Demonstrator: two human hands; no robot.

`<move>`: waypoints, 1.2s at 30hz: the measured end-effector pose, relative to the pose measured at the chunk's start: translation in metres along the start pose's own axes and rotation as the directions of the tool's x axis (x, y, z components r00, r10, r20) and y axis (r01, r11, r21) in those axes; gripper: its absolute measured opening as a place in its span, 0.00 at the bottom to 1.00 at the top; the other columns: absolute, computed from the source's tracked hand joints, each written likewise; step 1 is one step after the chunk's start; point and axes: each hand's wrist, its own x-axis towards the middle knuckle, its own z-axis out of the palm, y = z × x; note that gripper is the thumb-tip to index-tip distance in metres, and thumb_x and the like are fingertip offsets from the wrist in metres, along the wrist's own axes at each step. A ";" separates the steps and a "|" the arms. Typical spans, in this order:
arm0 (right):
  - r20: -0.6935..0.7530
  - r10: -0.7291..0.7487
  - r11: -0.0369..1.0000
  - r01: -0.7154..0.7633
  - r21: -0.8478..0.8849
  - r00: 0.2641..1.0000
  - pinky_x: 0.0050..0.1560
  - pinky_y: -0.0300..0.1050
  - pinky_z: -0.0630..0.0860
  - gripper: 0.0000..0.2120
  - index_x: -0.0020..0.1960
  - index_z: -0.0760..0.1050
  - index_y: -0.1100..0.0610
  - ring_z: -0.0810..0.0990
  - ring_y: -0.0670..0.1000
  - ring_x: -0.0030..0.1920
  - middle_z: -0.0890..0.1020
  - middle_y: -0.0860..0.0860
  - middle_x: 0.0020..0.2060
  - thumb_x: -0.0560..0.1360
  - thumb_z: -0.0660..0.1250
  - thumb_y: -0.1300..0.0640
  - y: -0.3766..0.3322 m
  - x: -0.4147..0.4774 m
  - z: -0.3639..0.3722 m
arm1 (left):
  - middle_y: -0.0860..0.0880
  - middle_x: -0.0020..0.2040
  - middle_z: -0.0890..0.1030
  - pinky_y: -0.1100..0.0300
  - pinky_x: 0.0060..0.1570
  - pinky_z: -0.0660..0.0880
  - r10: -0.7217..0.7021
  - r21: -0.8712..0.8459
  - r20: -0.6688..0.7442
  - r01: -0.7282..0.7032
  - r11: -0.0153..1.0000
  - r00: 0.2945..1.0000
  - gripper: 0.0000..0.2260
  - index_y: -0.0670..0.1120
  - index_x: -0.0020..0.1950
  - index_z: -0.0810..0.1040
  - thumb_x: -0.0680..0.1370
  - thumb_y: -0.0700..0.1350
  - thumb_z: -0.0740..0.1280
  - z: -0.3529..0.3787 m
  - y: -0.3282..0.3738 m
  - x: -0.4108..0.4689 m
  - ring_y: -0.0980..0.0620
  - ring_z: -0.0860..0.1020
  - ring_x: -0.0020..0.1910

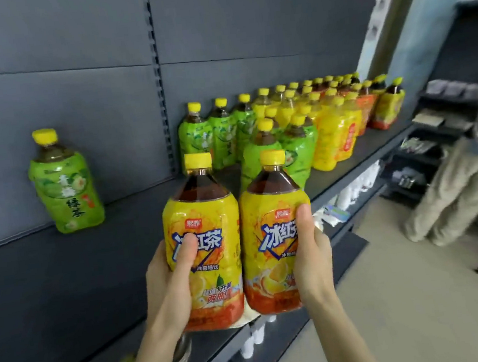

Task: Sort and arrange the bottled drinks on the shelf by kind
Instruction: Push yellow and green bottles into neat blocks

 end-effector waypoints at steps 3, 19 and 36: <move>-0.102 -0.007 1.000 0.005 -0.014 0.995 0.55 0.59 0.78 0.35 0.44 0.83 0.53 0.85 0.52 0.46 0.86 0.49 0.41 0.64 0.56 0.23 0.003 0.023 -0.072 | 0.52 0.47 0.85 0.64 0.36 0.79 -0.010 -0.018 0.085 0.012 1.000 0.996 0.23 0.58 0.50 0.81 0.62 0.69 0.68 0.073 -0.022 -0.008 0.52 0.84 0.44; -0.361 -0.019 0.998 0.039 0.048 0.932 0.50 0.54 0.80 0.32 0.41 0.82 0.55 0.85 0.51 0.42 0.86 0.51 0.38 0.68 0.59 0.26 0.005 0.202 -0.254 | 0.56 0.49 0.84 0.66 0.38 0.78 0.036 -0.042 0.332 -0.023 0.999 0.943 0.17 0.64 0.50 0.80 0.65 0.67 0.67 0.334 -0.087 0.082 0.55 0.83 0.46; -0.494 0.001 1.000 0.005 0.011 0.869 0.46 0.49 0.80 0.36 0.41 0.82 0.55 0.85 0.48 0.41 0.86 0.49 0.37 0.62 0.57 0.24 0.031 0.479 -0.391 | 0.53 0.48 0.85 0.60 0.40 0.80 -0.027 -0.019 0.441 0.040 0.999 0.897 0.19 0.61 0.50 0.80 0.66 0.68 0.66 0.598 -0.180 0.248 0.52 0.84 0.46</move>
